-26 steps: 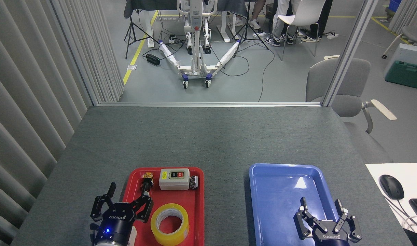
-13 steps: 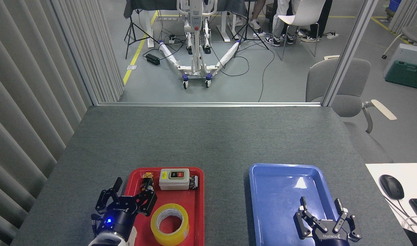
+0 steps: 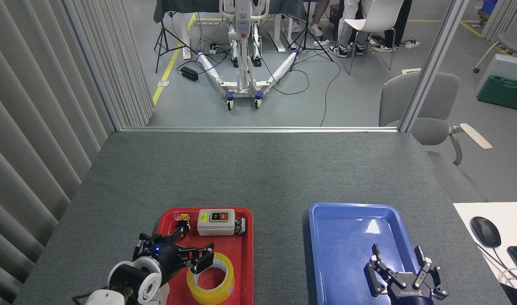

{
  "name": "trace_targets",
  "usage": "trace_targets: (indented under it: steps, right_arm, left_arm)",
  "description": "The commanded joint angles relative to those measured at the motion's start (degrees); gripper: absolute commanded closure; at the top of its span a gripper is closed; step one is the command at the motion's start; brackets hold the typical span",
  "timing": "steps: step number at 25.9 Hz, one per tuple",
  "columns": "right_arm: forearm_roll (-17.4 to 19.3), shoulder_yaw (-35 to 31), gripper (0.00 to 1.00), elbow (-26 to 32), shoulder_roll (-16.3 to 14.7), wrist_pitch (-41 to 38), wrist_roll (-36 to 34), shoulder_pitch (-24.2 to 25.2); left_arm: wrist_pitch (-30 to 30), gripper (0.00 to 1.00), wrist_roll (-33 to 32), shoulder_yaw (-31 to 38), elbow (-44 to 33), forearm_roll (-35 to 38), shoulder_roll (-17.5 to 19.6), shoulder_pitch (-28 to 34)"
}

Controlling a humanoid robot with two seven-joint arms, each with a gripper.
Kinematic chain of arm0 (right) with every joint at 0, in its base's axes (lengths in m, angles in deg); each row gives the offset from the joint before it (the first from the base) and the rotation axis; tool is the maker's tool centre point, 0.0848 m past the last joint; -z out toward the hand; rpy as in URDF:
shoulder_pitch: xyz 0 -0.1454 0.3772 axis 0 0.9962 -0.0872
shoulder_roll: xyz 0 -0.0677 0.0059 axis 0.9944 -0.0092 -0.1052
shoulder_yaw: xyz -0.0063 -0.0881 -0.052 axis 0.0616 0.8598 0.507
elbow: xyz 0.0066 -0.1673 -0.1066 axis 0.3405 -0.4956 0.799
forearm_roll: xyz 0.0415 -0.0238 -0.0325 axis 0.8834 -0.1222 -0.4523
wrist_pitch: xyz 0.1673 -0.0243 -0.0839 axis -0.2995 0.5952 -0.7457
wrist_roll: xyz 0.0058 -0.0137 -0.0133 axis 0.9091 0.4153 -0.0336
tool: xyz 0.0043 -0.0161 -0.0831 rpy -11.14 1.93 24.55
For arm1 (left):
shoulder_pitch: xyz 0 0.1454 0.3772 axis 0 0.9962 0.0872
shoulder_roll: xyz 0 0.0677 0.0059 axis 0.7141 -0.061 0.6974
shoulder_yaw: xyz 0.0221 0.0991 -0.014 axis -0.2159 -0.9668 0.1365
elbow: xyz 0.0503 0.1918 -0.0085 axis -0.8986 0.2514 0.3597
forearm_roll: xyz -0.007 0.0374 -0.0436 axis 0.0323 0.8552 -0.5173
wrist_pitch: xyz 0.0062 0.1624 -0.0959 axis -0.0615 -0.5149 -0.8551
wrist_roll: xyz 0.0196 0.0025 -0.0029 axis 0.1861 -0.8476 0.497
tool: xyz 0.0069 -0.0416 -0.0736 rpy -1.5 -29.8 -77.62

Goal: Place and move tape with both arms
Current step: 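Grasp the yellow tape roll with the left gripper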

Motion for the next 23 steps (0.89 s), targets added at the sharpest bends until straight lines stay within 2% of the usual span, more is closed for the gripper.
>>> trace_targets:
  steps: [1,5,8,19,23]
  right_arm:
    - [0.0,0.0,0.00,0.0,0.0,0.0,0.0,0.0]
    - [0.0,0.0,0.00,0.0,-0.1,0.0,0.0,0.1]
    - [0.0,0.0,0.00,0.0,-0.2,0.0,0.0,0.1]
    - [0.0,0.1,0.00,0.0,-0.3,0.0,0.0,0.1]
    - [0.1,0.1,0.00,0.0,-0.4,0.0,0.0,0.2]
  left_arm:
    - [0.2,0.00,-15.6,-0.9,0.1,0.0,-0.4,-1.7]
    - [0.2,0.00,-27.3,-1.1,1.6,-0.2,-1.1,-5.0]
    - [0.1,0.00,-31.9,-1.2,4.3,-0.2,-2.2,-6.9]
    - [0.1,0.01,-32.1,-1.7,10.8,1.5,-2.9,-11.7]
    - [0.2,0.16,-32.1,-1.7,14.2,2.9,-3.1,-12.3]
